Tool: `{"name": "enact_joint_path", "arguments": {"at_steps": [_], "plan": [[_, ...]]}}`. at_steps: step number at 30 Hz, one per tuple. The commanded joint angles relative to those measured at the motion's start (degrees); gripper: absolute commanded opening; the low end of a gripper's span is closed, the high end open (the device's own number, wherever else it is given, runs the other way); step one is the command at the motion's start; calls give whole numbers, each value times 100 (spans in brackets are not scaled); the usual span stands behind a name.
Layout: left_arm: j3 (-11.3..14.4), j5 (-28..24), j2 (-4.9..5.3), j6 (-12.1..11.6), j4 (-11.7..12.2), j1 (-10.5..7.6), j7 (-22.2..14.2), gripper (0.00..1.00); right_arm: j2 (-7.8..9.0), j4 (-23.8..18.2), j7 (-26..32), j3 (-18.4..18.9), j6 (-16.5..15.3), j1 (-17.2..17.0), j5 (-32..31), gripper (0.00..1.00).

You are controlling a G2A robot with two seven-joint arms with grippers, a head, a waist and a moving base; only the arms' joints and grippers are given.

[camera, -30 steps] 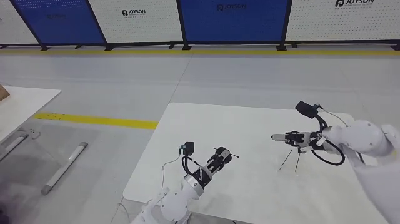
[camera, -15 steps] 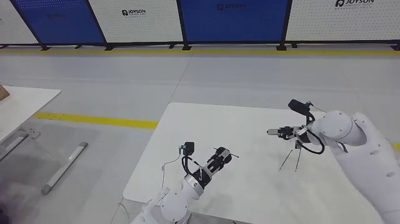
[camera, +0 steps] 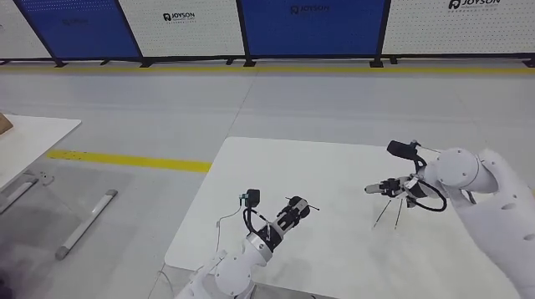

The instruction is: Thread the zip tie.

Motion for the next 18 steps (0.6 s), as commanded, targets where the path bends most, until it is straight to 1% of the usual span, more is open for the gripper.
{"name": "enact_joint_path", "arguments": {"at_steps": [1,10,11,12,13,14,16,18], "plan": [[0,0,0,0,0,0,0,0,25,-60,-65,-2,157,-1,-186,100],[0,0,0,0,0,0,0,0,25,-60,-65,-2,157,-1,-186,100],[0,0,0,0,0,0,0,0,24,-84,-130,-8,101,-45,-170,100],[0,0,0,0,0,0,0,0,30,-99,-137,-38,67,-84,-251,100],[0,0,0,0,0,0,0,0,33,-140,-120,-54,98,-85,-317,100],[0,0,0,0,0,0,0,0,27,-236,-45,-74,31,-99,-254,100],[0,0,0,0,0,0,0,0,19,-273,3,-132,-94,-86,-189,100],[0,0,0,0,0,0,0,0,-1,-239,3,-317,-126,-32,-160,100]]}}
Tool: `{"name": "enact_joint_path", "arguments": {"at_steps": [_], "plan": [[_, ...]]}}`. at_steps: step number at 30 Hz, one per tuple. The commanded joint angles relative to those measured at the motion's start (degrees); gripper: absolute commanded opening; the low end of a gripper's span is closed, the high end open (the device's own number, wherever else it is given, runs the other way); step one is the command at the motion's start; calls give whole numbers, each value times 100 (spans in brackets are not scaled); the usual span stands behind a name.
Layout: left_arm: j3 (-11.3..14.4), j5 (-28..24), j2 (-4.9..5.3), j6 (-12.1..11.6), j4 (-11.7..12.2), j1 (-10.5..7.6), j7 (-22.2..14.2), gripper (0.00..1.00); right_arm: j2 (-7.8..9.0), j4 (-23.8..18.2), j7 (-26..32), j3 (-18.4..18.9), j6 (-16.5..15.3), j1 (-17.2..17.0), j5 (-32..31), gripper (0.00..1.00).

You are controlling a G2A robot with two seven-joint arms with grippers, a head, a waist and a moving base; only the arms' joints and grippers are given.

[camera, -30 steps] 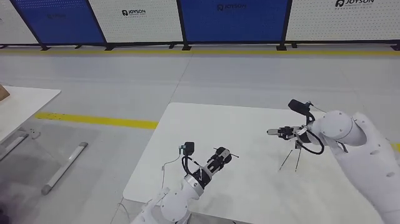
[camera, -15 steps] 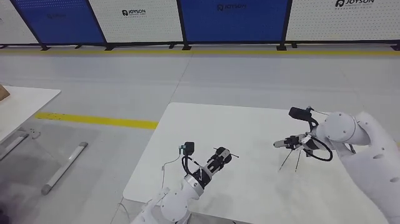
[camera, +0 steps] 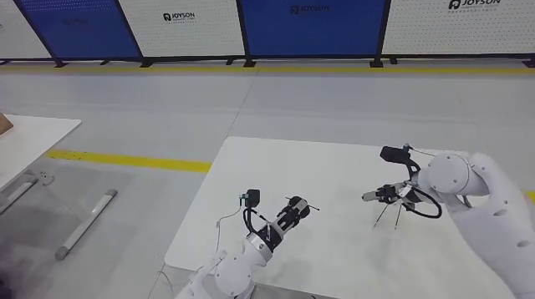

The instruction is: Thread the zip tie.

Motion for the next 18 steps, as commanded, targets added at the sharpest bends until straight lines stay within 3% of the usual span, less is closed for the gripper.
{"name": "enact_joint_path", "arguments": {"at_steps": [1,2,3,4,6,9,12,18], "plan": [[0,0,0,0,0,0,0,0,-23,80,-6,-178,39,89,6,100],[0,0,0,0,0,0,0,0,-36,142,-6,-270,84,139,-17,100],[0,0,0,0,0,0,0,0,-61,232,-6,-377,137,213,4,91],[0,0,0,0,0,0,0,0,-81,330,-6,-445,155,257,91,74],[0,0,0,0,0,0,0,0,-126,604,-6,-605,233,397,223,72],[0,0,0,0,0,0,0,0,-179,863,-6,-744,330,526,395,45],[0,0,0,0,0,0,0,0,-217,1097,-6,-858,387,631,462,36],[0,0,0,0,0,0,0,0,-276,1370,-6,-1012,522,738,336,29]]}}
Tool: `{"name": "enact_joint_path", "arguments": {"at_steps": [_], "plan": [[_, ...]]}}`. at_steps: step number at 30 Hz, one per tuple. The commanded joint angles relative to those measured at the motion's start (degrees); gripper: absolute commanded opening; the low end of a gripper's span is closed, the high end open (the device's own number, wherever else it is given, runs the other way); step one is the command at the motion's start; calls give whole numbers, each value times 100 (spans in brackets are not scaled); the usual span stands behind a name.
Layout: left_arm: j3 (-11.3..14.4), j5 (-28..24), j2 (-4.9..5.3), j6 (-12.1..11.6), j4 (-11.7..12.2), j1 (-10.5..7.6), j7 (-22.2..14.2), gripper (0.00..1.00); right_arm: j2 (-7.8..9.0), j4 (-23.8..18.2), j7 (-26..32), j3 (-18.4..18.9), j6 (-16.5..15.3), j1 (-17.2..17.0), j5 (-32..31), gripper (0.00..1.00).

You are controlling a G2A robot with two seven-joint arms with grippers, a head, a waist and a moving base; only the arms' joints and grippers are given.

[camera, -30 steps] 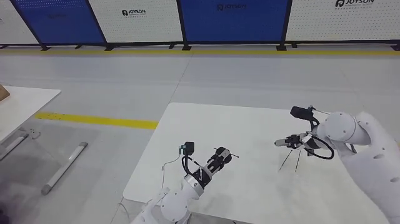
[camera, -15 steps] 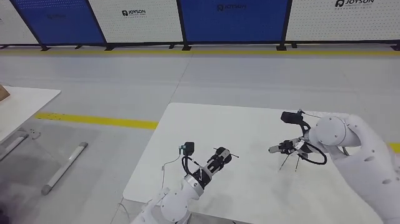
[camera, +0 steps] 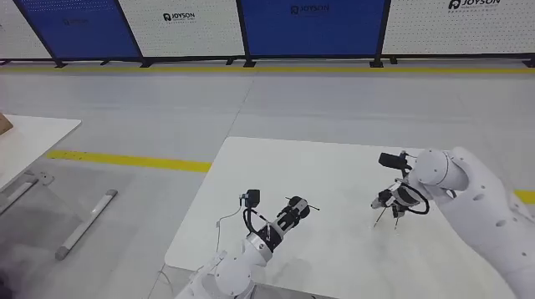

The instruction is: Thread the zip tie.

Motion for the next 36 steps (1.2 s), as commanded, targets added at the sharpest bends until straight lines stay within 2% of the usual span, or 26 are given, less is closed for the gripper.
{"name": "enact_joint_path", "arguments": {"at_steps": [1,4,12,15,22,29,36], "plan": [[0,0,0,0,0,0,0,0,-12,67,0,-1,-5,9,-15,26],[0,0,0,0,0,0,0,0,-24,131,0,17,-5,-8,-27,22],[0,0,0,0,0,0,0,0,-159,506,-9,-29,-5,14,-27,28],[0,0,0,0,0,0,0,0,-217,690,-31,-35,-5,69,15,25],[0,0,0,0,0,0,0,0,-416,1223,-46,-191,-5,215,-38,21],[0,0,0,0,0,0,0,0,-641,1613,-103,-364,-5,351,-70,25],[0,0,0,0,0,0,0,0,-853,1971,-107,-520,-5,486,-93,24]]}}
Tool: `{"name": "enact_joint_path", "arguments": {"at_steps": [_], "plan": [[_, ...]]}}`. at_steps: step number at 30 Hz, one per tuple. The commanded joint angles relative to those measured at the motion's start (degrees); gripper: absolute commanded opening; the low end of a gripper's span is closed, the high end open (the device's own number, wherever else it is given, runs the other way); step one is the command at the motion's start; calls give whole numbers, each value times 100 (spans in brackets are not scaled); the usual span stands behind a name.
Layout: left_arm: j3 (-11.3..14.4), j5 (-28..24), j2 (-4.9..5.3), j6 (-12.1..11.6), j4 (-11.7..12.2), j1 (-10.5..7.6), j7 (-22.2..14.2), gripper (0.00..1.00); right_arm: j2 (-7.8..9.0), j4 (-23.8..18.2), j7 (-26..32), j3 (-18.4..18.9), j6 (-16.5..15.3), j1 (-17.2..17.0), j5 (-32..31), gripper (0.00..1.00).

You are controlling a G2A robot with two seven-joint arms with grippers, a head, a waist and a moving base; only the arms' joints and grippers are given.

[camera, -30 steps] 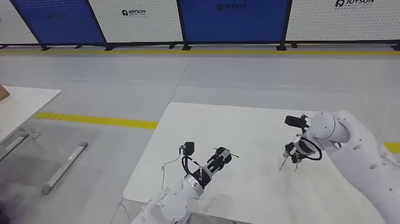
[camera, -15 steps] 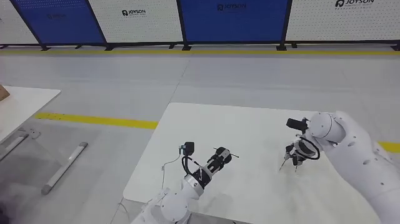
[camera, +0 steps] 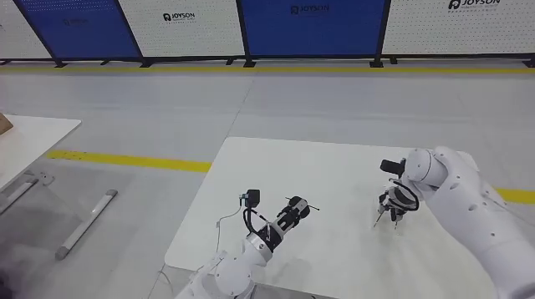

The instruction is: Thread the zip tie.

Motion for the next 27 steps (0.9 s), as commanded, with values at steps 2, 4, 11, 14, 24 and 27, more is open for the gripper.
{"name": "enact_joint_path", "arguments": {"at_steps": [2,4,11,14,24,27], "plan": [[0,0,0,0,0,0,0,0,-88,149,13,-77,0,47,-30,24],[0,0,0,0,0,0,0,0,-152,259,13,-121,0,76,-29,24],[0,0,0,0,0,0,0,0,-344,610,-7,-250,-35,164,-53,26],[0,0,0,0,0,0,0,0,-419,774,-29,-278,-79,206,-44,26],[0,0,0,0,0,0,0,0,-657,1240,-81,-376,-159,332,-95,24],[0,0,0,0,0,0,0,0,-725,1394,-102,-390,-209,368,-94,26]]}}
